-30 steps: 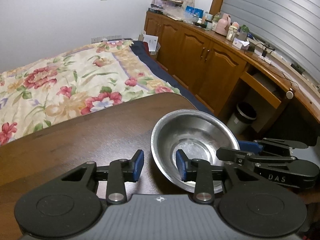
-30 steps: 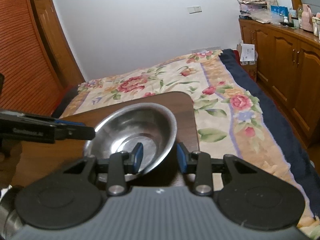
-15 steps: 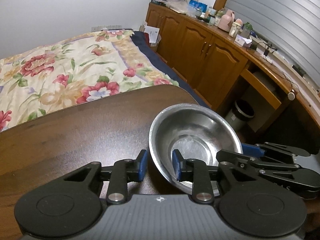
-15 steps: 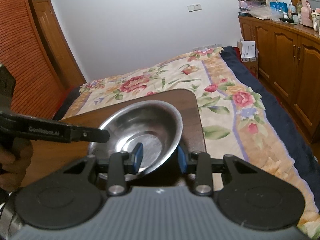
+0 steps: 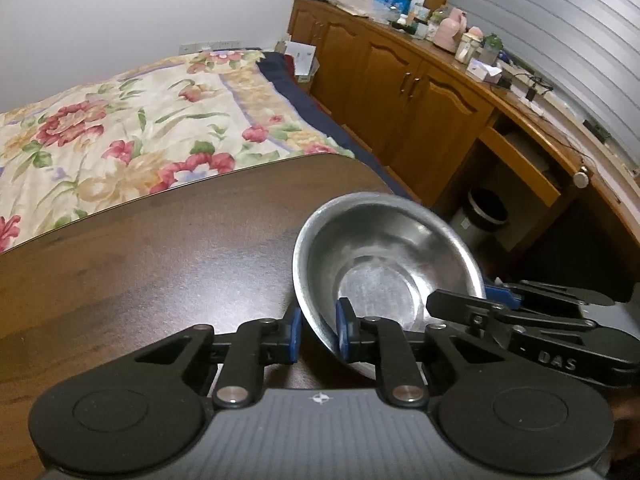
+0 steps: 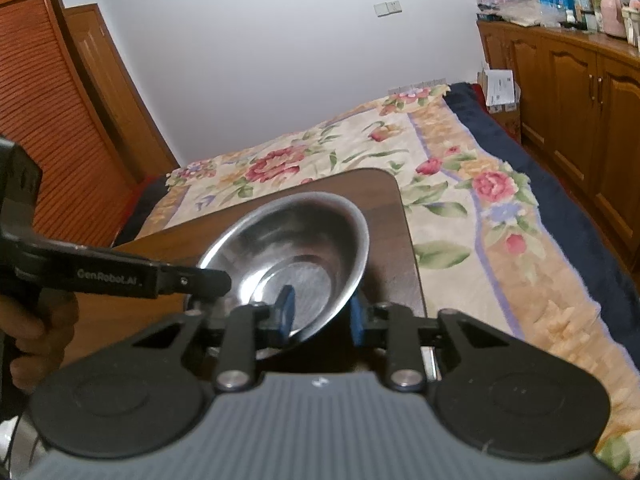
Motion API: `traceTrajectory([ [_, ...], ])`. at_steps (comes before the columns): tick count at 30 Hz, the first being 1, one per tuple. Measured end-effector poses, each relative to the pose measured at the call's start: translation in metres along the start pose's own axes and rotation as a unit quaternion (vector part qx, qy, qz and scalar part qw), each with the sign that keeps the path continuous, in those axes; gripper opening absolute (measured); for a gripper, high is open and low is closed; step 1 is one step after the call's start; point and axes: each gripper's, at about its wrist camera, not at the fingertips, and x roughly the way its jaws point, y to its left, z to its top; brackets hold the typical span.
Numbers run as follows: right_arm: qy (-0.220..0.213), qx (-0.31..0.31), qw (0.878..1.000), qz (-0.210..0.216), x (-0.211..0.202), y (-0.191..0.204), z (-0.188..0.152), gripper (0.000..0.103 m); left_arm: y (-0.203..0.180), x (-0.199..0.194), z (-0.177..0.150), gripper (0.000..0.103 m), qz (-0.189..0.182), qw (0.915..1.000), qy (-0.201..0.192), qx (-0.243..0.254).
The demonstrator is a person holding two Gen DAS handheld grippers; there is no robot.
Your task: Organize plates and bowls
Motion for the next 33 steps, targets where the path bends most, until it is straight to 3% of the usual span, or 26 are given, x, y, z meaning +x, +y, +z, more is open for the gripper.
traceTrajectory([
  [4, -0.007, 0.002, 1.0, -0.01, -0.002, 0.001, 0.001, 0.029, -0.006, -0.013, 0.0, 0.019, -0.005, 0.9998, -0.016, 0.007],
  [18, -0.042, -0.009, 0.999, 0.014, -0.044, 0.023, 0.011, 0.027, -0.021, -0.076, -0.006, 0.019, -0.01, 0.9969, -0.075, 0.022],
  [33, -0.053, -0.033, 0.998, 0.026, -0.073, 0.058, 0.002, 0.027, -0.027, -0.137, -0.047, 0.02, 0.001, 0.9929, -0.113, 0.036],
])
